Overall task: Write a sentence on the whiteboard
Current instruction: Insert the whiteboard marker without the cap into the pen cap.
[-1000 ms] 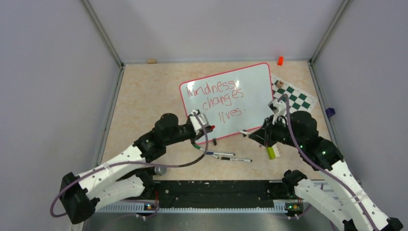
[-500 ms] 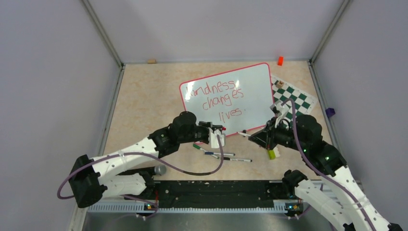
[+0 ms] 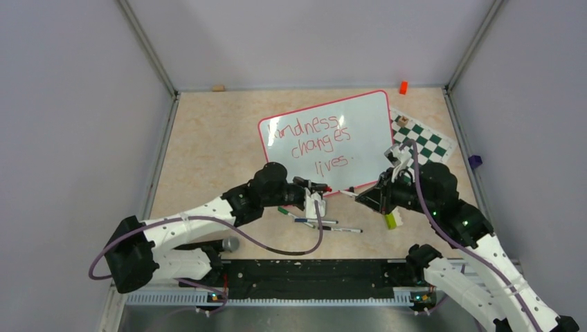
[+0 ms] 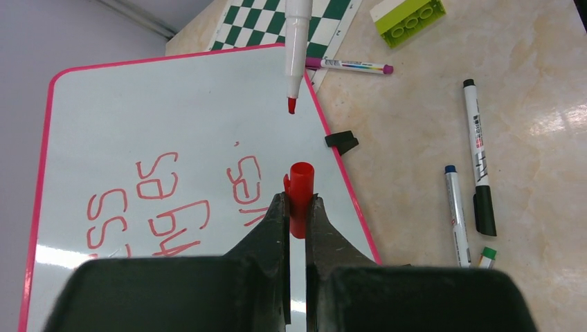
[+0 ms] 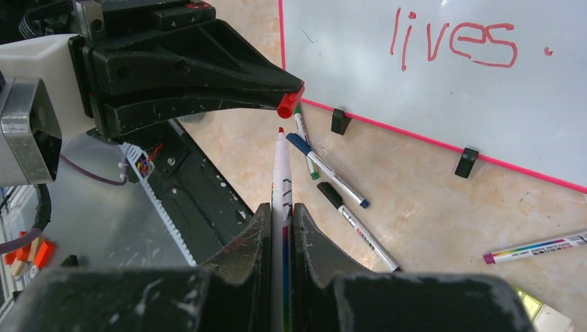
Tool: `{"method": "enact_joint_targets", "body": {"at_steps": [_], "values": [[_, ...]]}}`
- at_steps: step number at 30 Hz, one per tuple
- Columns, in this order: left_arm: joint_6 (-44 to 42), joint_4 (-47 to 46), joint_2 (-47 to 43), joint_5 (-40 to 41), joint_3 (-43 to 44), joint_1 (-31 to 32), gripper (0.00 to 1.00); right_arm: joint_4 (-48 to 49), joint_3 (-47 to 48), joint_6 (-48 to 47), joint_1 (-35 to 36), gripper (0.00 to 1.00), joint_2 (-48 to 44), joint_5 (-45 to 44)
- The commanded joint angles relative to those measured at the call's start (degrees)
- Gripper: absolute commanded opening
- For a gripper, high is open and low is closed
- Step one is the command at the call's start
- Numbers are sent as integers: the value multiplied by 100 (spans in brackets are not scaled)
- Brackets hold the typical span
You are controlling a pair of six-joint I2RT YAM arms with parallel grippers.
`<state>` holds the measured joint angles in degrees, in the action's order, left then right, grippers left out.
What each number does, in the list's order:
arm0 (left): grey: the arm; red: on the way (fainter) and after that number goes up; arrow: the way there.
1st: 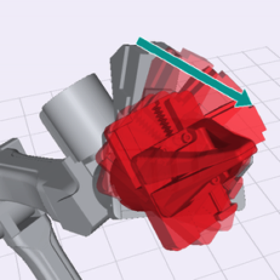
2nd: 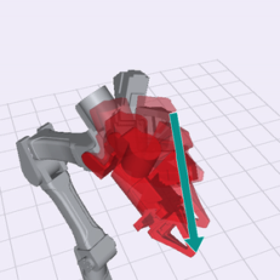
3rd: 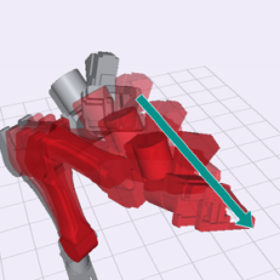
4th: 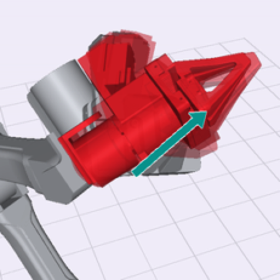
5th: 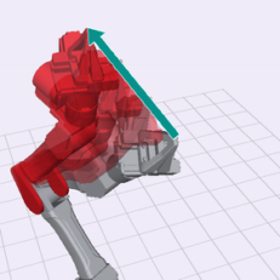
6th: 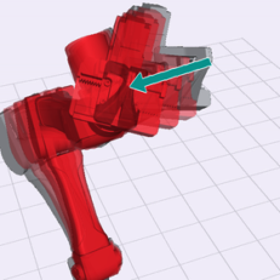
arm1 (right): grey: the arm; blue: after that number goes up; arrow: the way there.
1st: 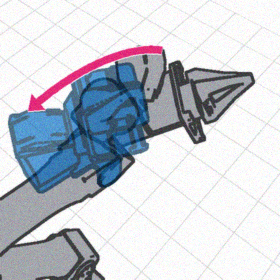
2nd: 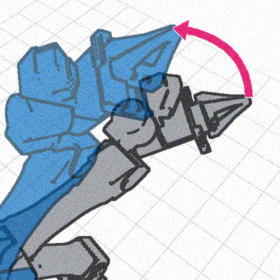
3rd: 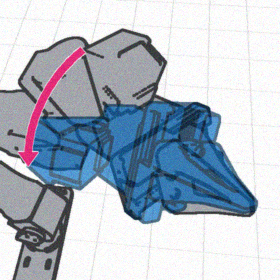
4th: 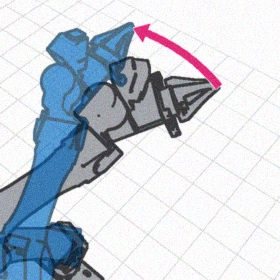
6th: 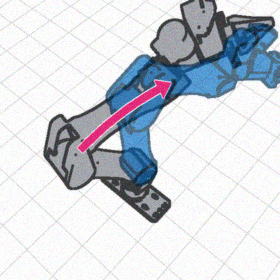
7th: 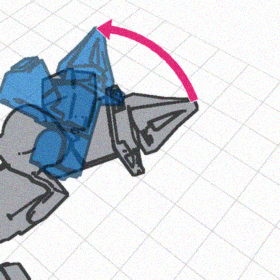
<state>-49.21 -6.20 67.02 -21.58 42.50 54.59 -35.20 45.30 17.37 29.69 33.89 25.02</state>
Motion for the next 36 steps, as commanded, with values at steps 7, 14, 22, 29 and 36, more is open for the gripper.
{"method": "enact_joint_targets", "body": {"at_steps": [7,14,22,29,36], "values": [[119,-127,168,-246,340,32,0,256,-21,10,-43,0,127,148],[121,-92,188,-305,396,48,0,262,-21,3,-49,0,224,165],[114,-41,235,-394,444,100,0,269,-24,6,-49,0,257,194],[113,2,298,-378,500,139,0,270,-30,7,-44,0,253,232],[84,22,316,-391,514,157,0,268,-31,7,-48,0,298,225]]}}
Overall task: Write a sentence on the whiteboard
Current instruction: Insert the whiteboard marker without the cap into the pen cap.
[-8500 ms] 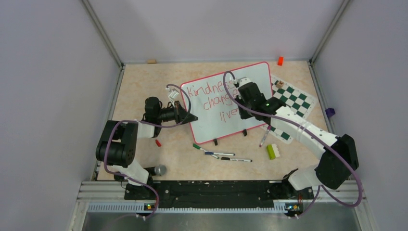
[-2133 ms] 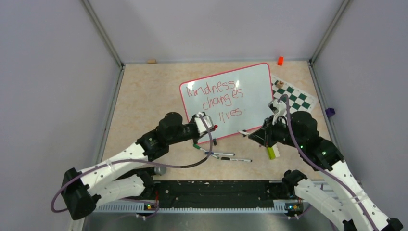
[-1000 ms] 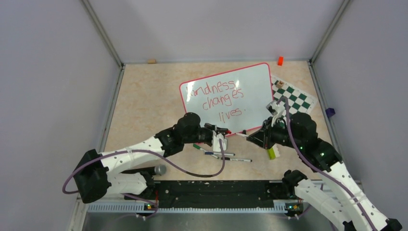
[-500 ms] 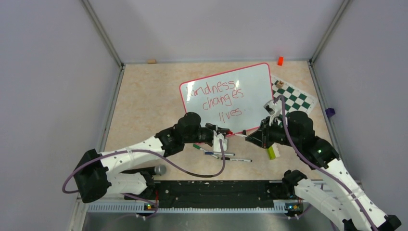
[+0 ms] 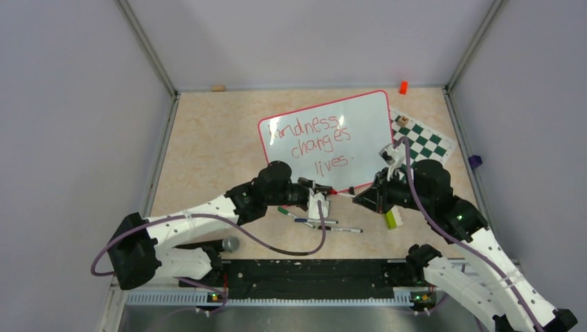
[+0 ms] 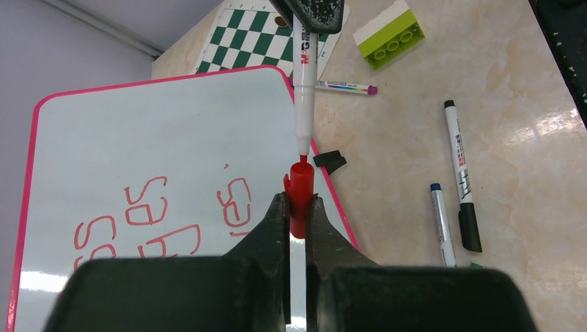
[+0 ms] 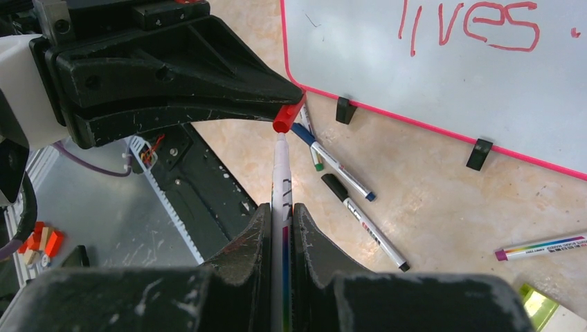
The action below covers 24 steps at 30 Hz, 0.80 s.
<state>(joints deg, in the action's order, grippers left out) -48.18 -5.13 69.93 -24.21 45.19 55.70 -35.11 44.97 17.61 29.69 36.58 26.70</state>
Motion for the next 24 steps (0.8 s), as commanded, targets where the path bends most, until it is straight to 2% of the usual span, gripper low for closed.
{"method": "enact_joint_targets", "body": {"at_steps": [1,18,21,24], "values": [[-24,-85,27,-124,249,49,0,259,3,-18,-43,0,40,43],[156,256,239,1,536,207,0,463,238,422,-38,0,717,-480],[480,383,437,337,781,324,0,303,495,595,-22,0,1155,-778],[597,486,639,807,1034,596,0,-262,979,541,126,0,1771,-1115]]}}
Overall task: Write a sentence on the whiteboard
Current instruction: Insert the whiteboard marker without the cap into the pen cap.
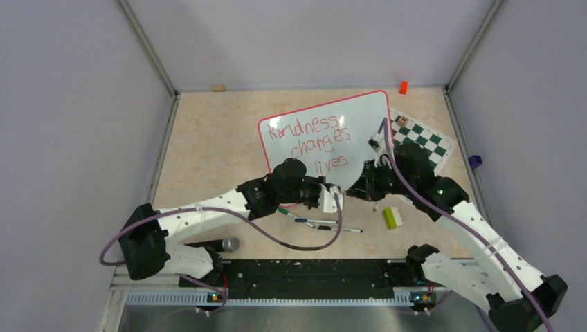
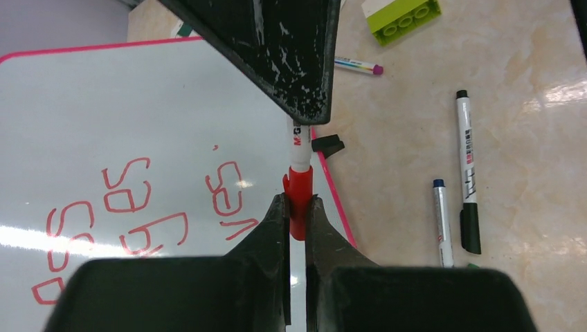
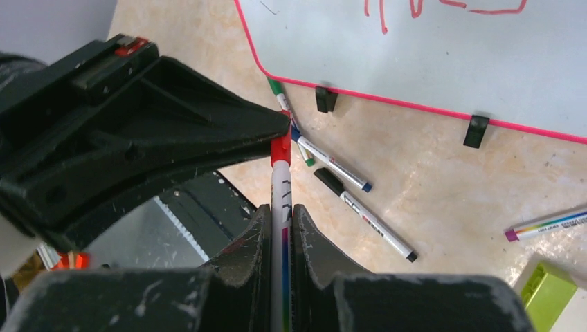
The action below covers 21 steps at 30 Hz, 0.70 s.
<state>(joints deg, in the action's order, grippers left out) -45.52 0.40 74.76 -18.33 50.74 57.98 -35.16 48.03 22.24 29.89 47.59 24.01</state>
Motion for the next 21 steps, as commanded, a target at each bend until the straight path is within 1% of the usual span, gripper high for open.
{"method": "enact_joint_targets", "body": {"at_steps": [1,4,8,11,18,21], "values": [[406,-69,226,382,558,458,0,-438,833,46,206,0,822,-977],[998,-379,353,586,671,615,0,-611,1002,169,483,0,980,-1314],[1584,-1037,338,581,667,754,0,-611,870,324,546,0,1058,-1242],[1947,-1318,349,444,752,776,0,-741,875,322,610,0,1184,-1262],[2224,-2048,299,281,491,845,0,-826,870,403,748,0,1373,-1182],[2248,-1982,258,226,601,855,0,-834,813,390,779,0,1474,-1163]]}}
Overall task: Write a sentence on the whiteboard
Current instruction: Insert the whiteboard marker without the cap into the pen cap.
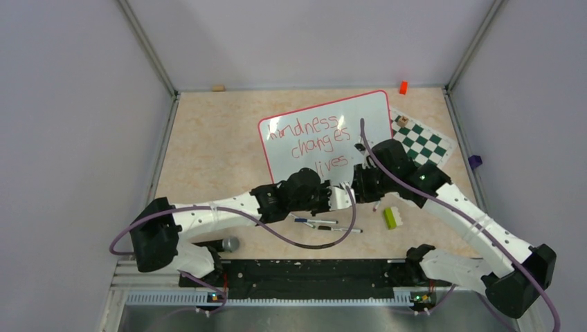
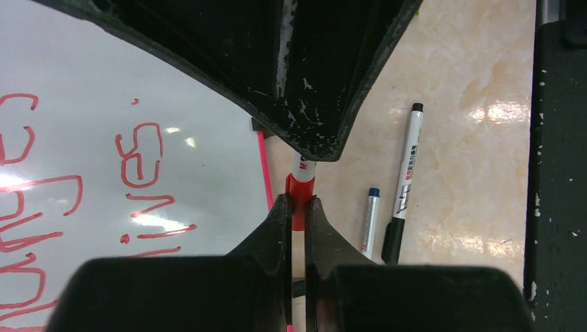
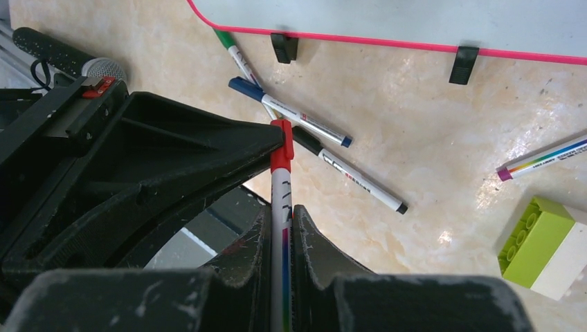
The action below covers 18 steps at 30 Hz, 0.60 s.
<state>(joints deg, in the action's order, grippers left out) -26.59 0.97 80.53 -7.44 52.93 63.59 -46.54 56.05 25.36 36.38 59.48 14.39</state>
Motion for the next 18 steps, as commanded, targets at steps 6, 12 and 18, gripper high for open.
{"method": "enact_joint_targets", "body": {"at_steps": [6,12,18], "values": [[448,-1756,-391,-711,325,303,0,297,18,105,126,0,211,-459],[1486,-1900,-890,652,-658,290,26,689,-506,248,-417,0,-104,79],[2191,-424,-1456,1955,-796,278,36,2117,-1469,807,-893,0,-157,888]]}}
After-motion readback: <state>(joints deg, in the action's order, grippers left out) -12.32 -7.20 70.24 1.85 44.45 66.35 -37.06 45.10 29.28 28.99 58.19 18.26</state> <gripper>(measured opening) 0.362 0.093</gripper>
